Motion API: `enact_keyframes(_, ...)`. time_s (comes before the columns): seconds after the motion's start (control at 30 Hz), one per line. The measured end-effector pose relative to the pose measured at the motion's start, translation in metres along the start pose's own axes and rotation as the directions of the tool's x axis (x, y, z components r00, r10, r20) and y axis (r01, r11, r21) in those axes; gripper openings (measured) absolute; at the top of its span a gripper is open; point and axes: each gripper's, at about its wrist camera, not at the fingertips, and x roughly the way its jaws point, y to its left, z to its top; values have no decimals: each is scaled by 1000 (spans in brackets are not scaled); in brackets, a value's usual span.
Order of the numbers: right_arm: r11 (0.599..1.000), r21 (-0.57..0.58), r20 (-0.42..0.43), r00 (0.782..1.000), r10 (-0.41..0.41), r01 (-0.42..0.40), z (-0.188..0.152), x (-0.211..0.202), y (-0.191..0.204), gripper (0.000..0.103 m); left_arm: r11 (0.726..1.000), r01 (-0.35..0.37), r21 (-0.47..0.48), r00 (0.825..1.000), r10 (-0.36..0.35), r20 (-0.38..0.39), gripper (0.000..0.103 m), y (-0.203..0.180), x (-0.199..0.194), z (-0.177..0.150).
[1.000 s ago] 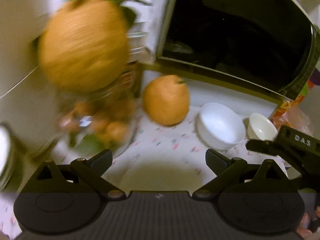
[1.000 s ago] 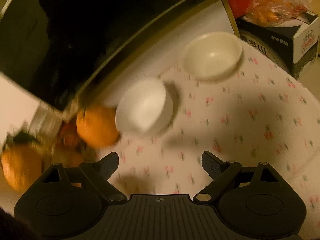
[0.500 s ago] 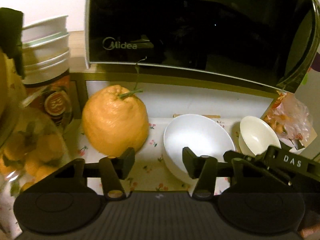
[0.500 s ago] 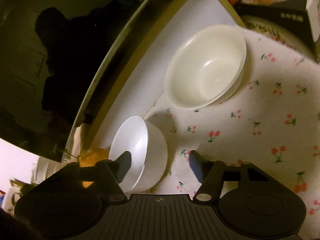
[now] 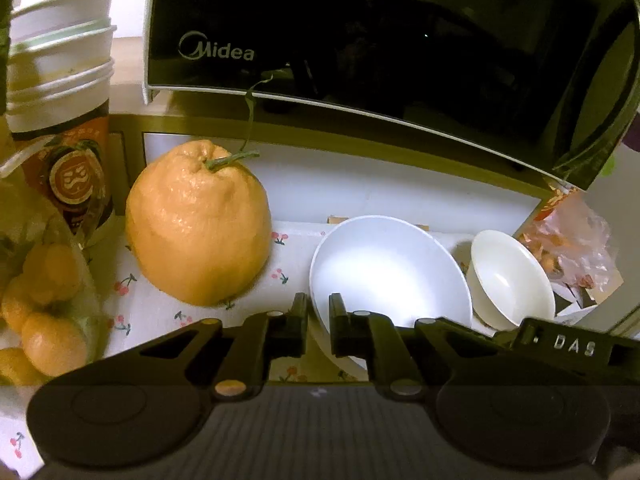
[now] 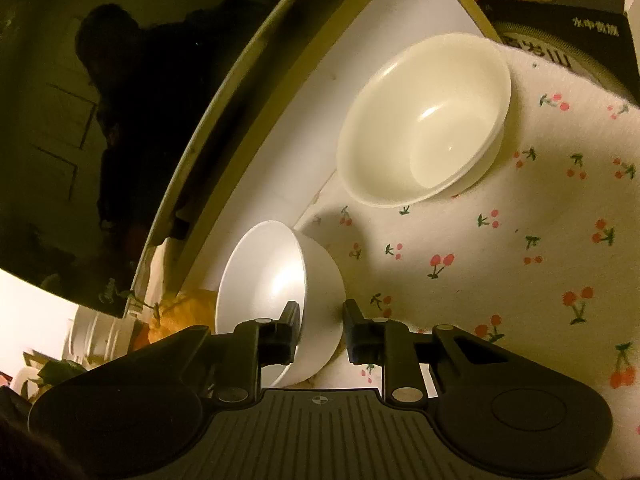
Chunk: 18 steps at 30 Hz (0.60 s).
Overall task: Organize plates and bowls
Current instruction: 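Close both grippers on the rim of the white bowl, then lift the white bowl with both grippers and carry it beside the plate stack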
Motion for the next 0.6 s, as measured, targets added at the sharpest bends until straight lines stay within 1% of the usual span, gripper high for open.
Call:
enact_keyframes(0.13,999,-39,-4,1000,-6,6,0,-19,10,23,1000,2,-9,1000,-2,-1,9,2,-9,-3)
enact_keyframes(0.3,996,-84,-26,999,-26,24,-3,-42,27,23,999,18,-27,1000,-18,-1,9,1,-34,-8)
enact_keyframes(0.43,994,-101,-42,998,-48,43,-10,-67,36,23,999,28,-36,1000,-29,-5,9,0,-58,-16)
enact_keyframes(0.6,990,-113,-72,993,-90,82,-22,-98,41,23,996,55,-71,998,-56,-20,9,-3,-85,-32)
